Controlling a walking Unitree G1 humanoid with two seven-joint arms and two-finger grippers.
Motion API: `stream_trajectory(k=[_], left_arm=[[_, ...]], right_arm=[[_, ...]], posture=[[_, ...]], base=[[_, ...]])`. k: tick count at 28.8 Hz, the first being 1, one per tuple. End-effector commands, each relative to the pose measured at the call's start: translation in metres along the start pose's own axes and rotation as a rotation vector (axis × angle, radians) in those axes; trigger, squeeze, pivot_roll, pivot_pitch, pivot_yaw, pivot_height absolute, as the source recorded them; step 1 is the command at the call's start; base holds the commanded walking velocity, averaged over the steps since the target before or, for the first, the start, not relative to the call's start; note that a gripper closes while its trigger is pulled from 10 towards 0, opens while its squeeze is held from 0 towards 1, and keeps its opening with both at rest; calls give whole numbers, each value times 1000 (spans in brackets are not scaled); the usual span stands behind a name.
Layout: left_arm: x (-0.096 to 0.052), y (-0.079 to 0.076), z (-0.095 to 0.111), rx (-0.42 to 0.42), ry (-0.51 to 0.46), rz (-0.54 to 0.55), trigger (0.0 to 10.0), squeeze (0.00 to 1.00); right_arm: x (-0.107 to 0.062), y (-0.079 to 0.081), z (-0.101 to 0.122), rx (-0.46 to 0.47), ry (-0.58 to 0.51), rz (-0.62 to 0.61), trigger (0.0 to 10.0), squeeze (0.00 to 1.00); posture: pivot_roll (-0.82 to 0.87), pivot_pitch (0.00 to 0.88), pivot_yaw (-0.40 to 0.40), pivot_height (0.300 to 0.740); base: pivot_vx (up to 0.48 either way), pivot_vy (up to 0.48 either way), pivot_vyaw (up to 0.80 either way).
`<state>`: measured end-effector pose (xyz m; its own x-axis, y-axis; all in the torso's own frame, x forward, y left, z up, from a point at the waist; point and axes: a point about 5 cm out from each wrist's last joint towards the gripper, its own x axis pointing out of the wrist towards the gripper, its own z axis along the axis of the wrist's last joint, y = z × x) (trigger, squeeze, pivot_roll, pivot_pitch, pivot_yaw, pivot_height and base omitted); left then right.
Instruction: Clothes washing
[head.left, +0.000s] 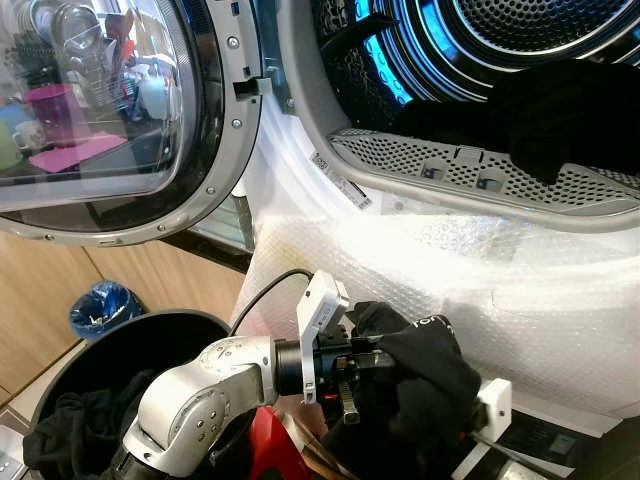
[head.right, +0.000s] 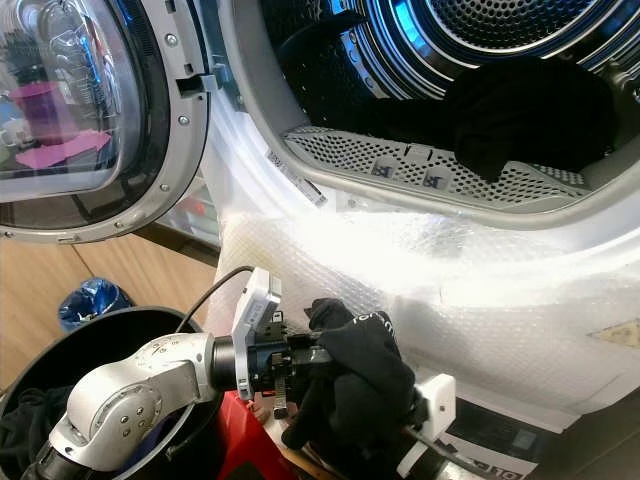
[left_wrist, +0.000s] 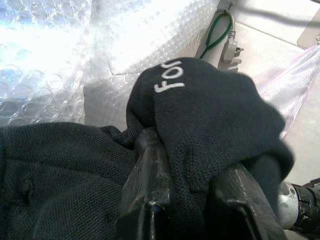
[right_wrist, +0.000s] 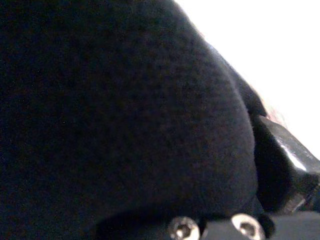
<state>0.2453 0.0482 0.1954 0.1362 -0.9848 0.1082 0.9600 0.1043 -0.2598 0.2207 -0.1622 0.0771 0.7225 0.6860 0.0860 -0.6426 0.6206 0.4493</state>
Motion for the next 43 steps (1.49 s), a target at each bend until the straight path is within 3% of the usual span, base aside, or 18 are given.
stream_trajectory(k=[1,3,7,10,13,21,25,28,30,33,43], left_arm=[[-2,-2,0,-3,15,5,0,0],[-3,-2,-1,-9,21,23,0,0],[-5,-1,-3,-26,44,59,0,0],[-5,-7,1,-78,64,37,0,0],[-3,-10,4,-120,64,17,0,0],[12,-24,12,-252,46,-113,0,0],[17,-23,2,-338,110,-104,0,0],[18,-18,-11,-417,165,-14,0,0],[18,-15,-14,-450,166,33,0,0],[18,-13,-14,-464,171,65,0,0],[21,-13,-6,-498,159,92,0,0]], right_arm=[[1,13,18,11,-105,115,10000,0],[-5,21,22,21,-122,194,10000,0],[-11,26,20,7,-74,241,10000,0],[-16,7,9,-63,37,116,10000,0],[-17,6,6,-57,66,128,10000,0],[-1,23,-4,-55,142,279,10000,0],[15,20,2,-45,46,245,10000,0],[22,25,5,-34,-1,249,10000,0],[25,15,4,-53,-9,161,10000,0],[28,7,2,-61,-15,87,10000,0],[33,14,-4,-21,-35,146,10000,0]], posture=[[-44,23,80,740],[-46,26,83,740],[-45,29,84,740],[-35,34,94,740],[-29,35,98,740],[-18,35,116,740],[-21,35,128,740],[-17,40,132,740],[-15,40,130,740],[-2,40,133,740],[3,34,142,740]], base=[[0,0,0],[0,0,0],[0,0,0],[0,0,0],[0,0,0],[0,0,0],[0,0,0],[0,0,0],[0,0,0],[0,0,0],[0,0,0]])
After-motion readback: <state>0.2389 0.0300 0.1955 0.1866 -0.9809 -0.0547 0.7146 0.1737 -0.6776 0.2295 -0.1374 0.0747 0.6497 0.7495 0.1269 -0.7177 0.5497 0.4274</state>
